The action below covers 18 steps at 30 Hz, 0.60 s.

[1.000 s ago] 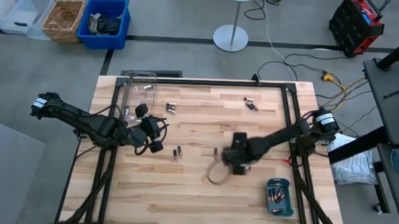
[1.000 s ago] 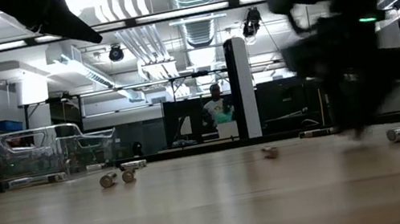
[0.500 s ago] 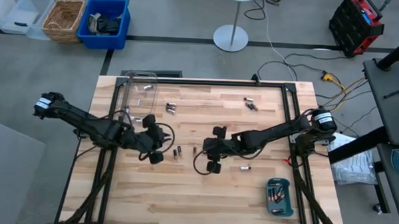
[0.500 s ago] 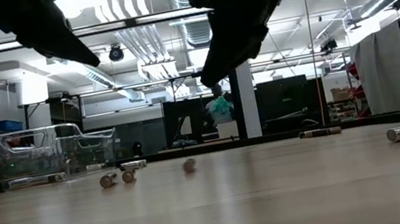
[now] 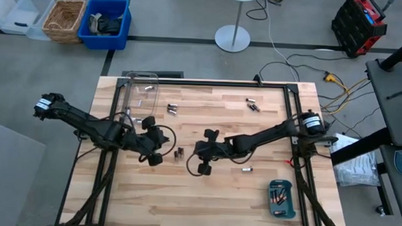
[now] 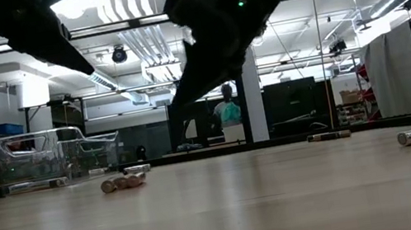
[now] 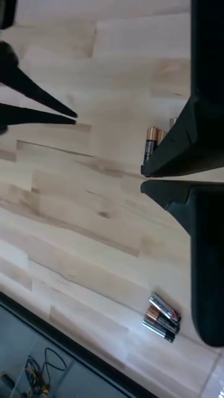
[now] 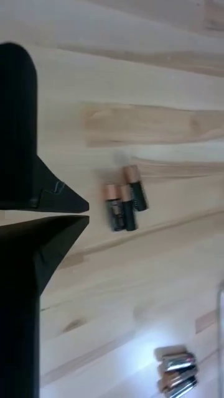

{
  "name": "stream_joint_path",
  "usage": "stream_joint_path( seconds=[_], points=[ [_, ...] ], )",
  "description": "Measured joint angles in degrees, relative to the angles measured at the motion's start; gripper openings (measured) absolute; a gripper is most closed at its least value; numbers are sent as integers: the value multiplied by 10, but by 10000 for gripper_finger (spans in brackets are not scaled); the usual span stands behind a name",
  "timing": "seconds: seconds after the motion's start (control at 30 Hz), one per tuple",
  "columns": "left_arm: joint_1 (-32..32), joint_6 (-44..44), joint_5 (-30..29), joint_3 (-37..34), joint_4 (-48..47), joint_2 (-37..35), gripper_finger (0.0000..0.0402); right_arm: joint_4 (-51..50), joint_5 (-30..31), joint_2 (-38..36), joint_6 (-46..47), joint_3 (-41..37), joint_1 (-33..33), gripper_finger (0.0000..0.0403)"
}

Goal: Sort batteries
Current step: Put the copper and black battery into the blue bin

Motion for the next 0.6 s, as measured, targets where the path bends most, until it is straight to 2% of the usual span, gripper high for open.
stream_joint_path(
  seconds=[0.5, 0.6],
  points=[
    [0, -12, 0, -3, -34, 3, 0, 7, -2, 130, -38, 130, -11, 13],
    [0, -15, -17, -3, -43, 3, 0, 10, -2, 149, -39, 151, -13, 13]
  ],
)
